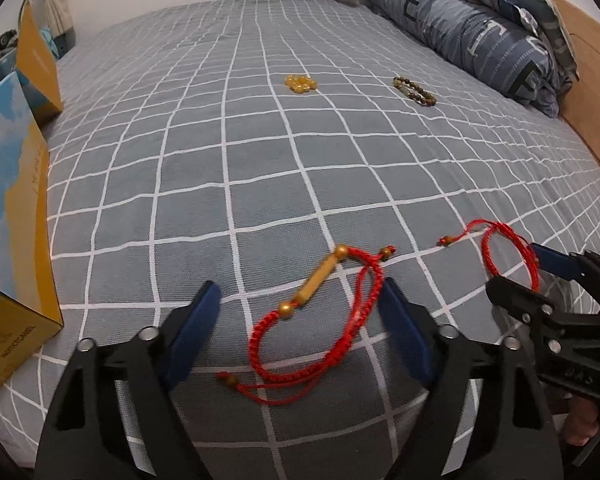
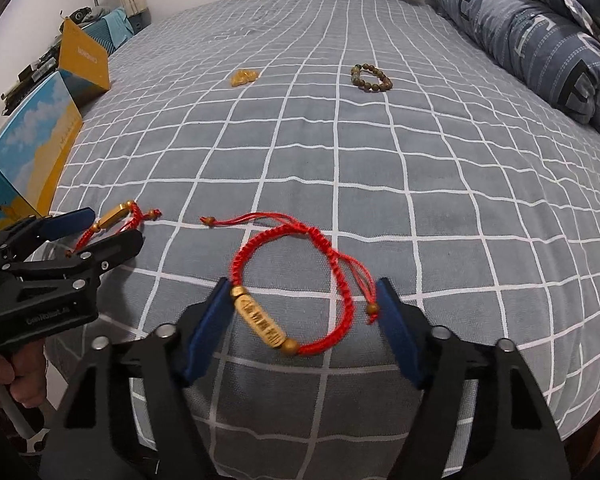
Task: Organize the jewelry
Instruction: 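Grasp a red string bracelet with the left tool while the right tool grasps the other, then carry both red string bracelets with both tools into the white box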
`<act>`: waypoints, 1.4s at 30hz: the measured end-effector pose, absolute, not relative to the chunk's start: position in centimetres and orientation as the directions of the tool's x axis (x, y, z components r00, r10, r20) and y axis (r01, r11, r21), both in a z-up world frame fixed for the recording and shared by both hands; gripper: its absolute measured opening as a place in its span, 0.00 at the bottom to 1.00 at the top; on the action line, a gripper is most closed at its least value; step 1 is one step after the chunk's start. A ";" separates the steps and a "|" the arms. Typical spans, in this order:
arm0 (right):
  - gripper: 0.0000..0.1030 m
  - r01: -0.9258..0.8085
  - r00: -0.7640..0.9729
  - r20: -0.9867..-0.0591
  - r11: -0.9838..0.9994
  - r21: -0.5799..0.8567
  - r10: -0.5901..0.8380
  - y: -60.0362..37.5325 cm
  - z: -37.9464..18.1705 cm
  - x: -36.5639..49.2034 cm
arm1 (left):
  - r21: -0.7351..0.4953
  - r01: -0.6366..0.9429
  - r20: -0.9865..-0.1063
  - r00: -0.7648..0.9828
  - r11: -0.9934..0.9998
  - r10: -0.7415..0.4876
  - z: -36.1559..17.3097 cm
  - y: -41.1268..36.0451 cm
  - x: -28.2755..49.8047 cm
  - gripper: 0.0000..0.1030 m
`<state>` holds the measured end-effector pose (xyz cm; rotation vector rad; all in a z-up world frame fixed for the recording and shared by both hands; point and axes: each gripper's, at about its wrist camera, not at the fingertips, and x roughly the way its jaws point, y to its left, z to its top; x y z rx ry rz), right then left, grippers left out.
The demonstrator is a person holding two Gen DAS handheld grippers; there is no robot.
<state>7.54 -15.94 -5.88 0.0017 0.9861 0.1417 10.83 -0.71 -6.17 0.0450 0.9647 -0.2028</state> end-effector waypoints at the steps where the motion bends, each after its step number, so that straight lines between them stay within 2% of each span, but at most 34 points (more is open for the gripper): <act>1: 0.58 -0.122 0.542 -0.831 0.990 0.067 0.123 -15.9 -5.9 7.6 | -0.056 0.191 -0.821 0.550 0.980 -0.154 -6.1 -0.7 10.8 0.66; 9: 0.39 -0.148 0.542 -0.831 0.988 0.052 0.125 -15.5 -5.7 7.9 | -0.084 0.179 -0.824 0.540 0.980 -0.169 -5.8 -0.3 10.9 0.41; 12: 0.28 -0.155 0.543 -0.831 0.987 0.044 0.122 -15.4 -5.6 7.9 | -0.082 0.171 -0.826 0.540 0.982 -0.163 -5.6 -0.3 10.8 0.23; 17: 0.17 -0.153 0.543 -0.830 0.987 0.056 0.131 -15.5 -5.5 8.0 | -0.093 0.159 -0.827 0.538 0.983 -0.165 -5.5 0.0 10.7 0.11; 22: 0.12 -0.153 0.547 -0.826 0.987 0.056 0.132 -15.3 -5.2 7.8 | -0.096 0.152 -0.827 0.538 0.984 -0.164 -5.4 0.2 10.5 0.09; 42: 0.12 -0.134 0.574 -0.809 0.989 0.065 0.131 -15.1 -3.3 8.0 | -0.096 0.116 -0.817 0.558 0.989 -0.145 -3.3 1.3 10.4 0.08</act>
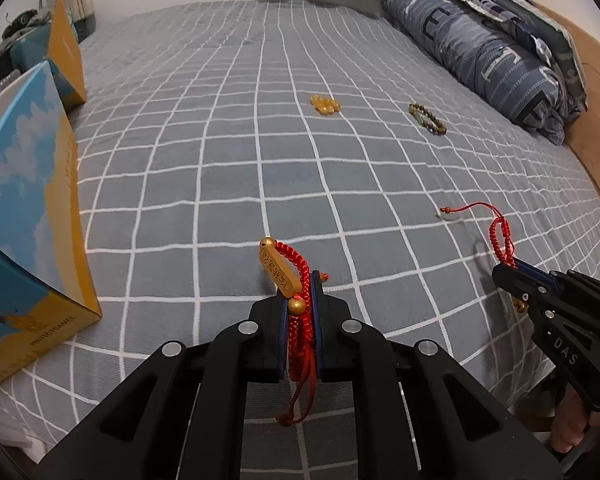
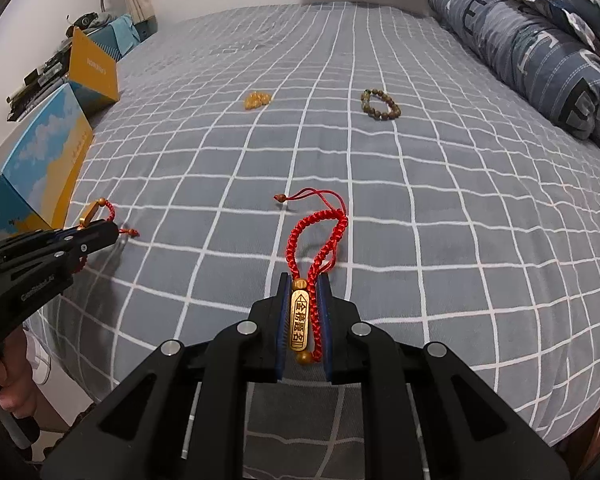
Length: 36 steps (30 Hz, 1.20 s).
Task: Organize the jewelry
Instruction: 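Carry both red string bracelets with both tools into the white box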
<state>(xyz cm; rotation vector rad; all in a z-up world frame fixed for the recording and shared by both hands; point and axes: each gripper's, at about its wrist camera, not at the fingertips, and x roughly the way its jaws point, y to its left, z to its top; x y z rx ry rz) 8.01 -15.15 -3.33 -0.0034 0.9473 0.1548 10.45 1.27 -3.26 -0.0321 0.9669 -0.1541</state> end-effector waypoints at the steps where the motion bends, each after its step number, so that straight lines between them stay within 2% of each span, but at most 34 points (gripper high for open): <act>1: 0.12 -0.132 0.576 -0.807 0.989 0.065 0.130 -15.1 -3.2 8.1 | -0.095 0.114 -0.817 0.559 0.989 -0.143 -3.1 1.3 10.4 0.08; 19: 0.12 -0.143 0.628 -0.769 0.989 0.035 0.118 -12.2 1.0 10.9 | -0.060 0.045 -0.799 0.597 0.997 -0.075 0.4 4.3 11.1 0.08; 36: 0.12 -0.243 0.649 -0.733 0.968 0.056 0.205 -5.5 5.7 14.7 | -0.024 -0.066 -0.754 0.656 0.998 0.025 6.3 9.7 11.6 0.08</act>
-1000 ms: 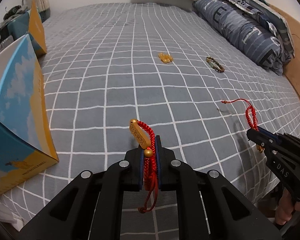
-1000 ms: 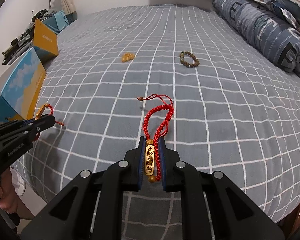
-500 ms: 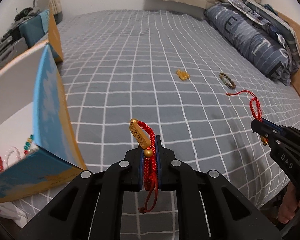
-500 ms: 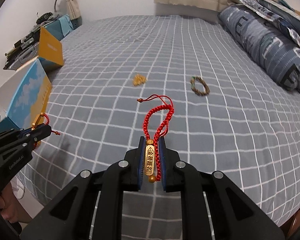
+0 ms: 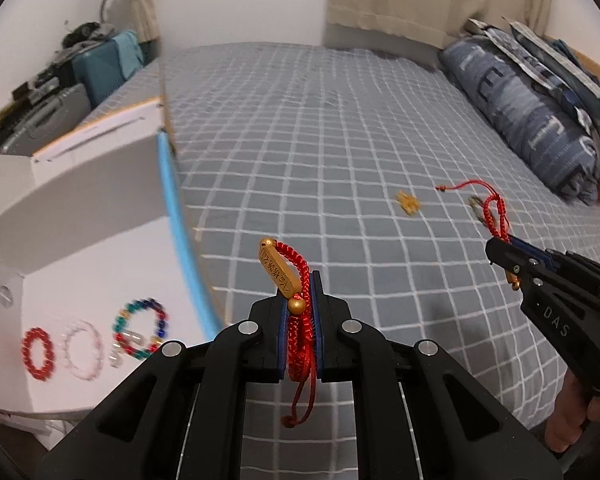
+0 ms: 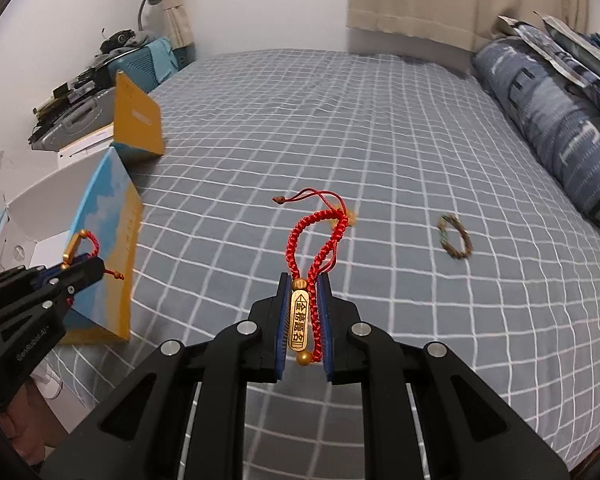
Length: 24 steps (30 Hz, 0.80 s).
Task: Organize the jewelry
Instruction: 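Carry both red string bracelets with both tools into the white box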
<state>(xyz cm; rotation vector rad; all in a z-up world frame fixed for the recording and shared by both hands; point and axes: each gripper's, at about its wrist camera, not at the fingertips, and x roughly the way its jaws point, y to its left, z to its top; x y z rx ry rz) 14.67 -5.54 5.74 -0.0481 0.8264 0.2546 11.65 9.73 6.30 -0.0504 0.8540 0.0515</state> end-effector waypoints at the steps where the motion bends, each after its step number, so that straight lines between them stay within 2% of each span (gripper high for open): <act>1: 0.12 -0.255 0.646 -0.732 0.965 0.056 0.213 -4.8 6.0 14.9 | -0.025 -0.075 -0.753 0.657 0.997 0.031 6.5 10.2 11.6 0.08; 24: 0.12 -0.485 0.611 -0.694 0.873 0.054 0.382 11.8 11.3 15.3 | 0.011 -0.359 -0.730 0.635 0.933 0.252 10.6 23.5 8.3 0.09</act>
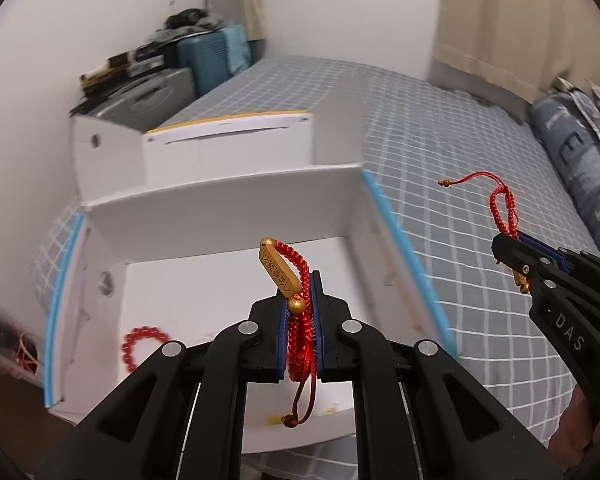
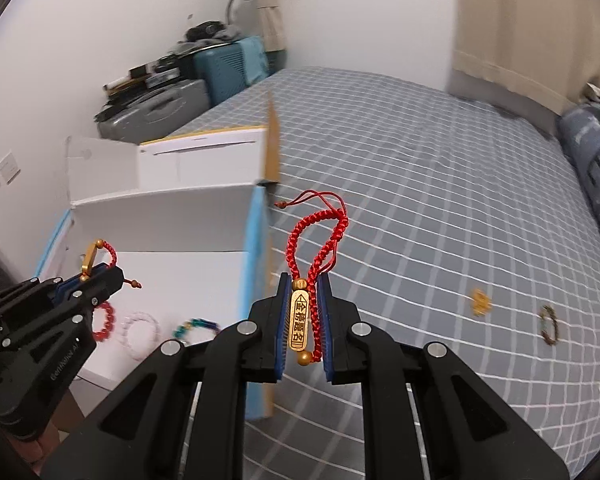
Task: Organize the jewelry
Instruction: 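Carry both red string bracelets with both tools into the white box, then open the left tool to drop its string bracelet while the right tool drops its own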
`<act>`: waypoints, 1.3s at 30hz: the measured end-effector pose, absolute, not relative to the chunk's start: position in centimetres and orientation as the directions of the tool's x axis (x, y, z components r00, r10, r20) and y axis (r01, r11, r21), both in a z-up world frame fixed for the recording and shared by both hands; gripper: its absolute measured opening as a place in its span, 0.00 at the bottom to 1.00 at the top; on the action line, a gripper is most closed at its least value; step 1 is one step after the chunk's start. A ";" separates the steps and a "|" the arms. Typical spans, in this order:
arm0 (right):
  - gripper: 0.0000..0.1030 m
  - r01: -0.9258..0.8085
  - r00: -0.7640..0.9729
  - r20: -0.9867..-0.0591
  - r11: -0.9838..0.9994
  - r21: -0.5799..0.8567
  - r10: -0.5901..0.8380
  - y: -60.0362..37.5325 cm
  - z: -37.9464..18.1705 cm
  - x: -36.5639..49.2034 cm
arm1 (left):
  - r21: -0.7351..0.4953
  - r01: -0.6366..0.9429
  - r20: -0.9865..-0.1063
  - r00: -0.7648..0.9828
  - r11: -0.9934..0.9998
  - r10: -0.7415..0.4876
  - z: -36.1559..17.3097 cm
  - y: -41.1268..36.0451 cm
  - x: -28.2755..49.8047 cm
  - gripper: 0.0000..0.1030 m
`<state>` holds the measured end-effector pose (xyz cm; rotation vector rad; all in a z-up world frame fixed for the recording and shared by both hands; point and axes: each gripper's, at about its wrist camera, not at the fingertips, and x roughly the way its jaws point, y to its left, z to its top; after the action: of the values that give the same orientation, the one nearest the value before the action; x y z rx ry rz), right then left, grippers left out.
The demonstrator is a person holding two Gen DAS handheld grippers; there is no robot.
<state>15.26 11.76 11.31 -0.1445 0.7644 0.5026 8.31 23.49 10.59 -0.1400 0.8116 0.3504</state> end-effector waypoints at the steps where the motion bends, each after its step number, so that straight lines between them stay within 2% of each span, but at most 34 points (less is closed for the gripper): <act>1: 0.12 -0.498 0.606 -0.694 0.866 0.051 0.390 12.8 11.3 15.1 | 0.012 -0.368 -0.731 0.631 0.930 0.259 10.6 24.1 8.0 0.09; 11: 0.12 -0.582 0.541 -0.720 0.811 0.052 0.434 20.1 9.7 14.0 | 0.023 -0.469 -0.754 0.572 0.883 0.323 9.5 30.5 5.4 0.09; 31: 0.13 -0.612 0.402 -0.848 0.790 0.031 0.345 26.9 2.8 14.0 | 0.017 -0.512 -0.852 0.442 0.859 0.281 3.9 35.6 5.5 0.09; 36: 0.15 -0.609 0.404 -0.849 0.792 0.028 0.341 27.0 2.8 14.0 | 0.033 -0.516 -0.855 0.428 0.856 0.291 3.6 35.7 5.6 0.11; 39: 0.21 -0.607 0.408 -0.847 0.794 0.028 0.342 26.8 3.0 14.0 | 0.034 -0.519 -0.855 0.427 0.854 0.294 3.7 35.7 5.6 0.11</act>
<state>13.95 26.81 2.96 -0.3052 0.9818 0.6095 5.58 35.74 3.66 -0.2501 1.0092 0.5146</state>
